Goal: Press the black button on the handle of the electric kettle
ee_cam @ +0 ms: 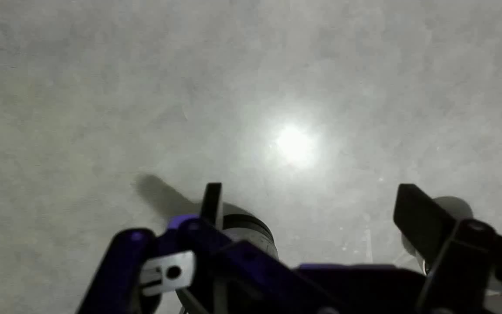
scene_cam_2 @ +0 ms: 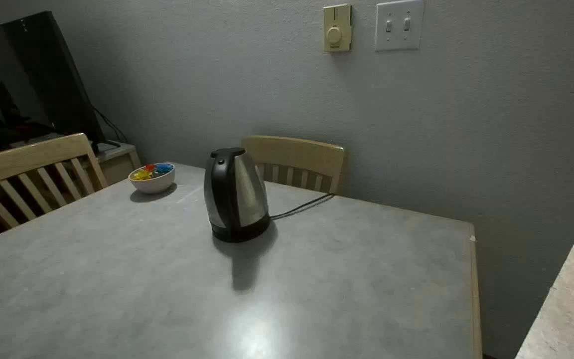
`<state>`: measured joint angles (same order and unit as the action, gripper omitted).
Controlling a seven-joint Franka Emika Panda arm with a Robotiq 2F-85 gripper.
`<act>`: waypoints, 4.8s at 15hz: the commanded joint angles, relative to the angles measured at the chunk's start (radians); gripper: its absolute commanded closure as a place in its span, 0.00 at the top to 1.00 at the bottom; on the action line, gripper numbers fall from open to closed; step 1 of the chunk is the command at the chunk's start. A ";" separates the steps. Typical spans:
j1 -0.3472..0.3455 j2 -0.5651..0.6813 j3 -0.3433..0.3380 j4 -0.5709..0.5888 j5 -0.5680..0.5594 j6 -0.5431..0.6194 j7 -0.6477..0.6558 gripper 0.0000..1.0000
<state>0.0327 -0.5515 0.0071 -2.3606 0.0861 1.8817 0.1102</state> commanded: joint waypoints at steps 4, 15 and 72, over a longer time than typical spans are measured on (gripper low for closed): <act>0.007 0.039 -0.020 0.049 0.046 0.005 -0.060 1.00; 0.017 0.274 -0.064 0.368 0.055 -0.182 -0.338 1.00; -0.076 0.656 -0.080 0.413 0.115 0.443 -0.503 0.01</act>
<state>-0.0179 0.1053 -0.0994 -1.9486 0.2055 2.3268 -0.3964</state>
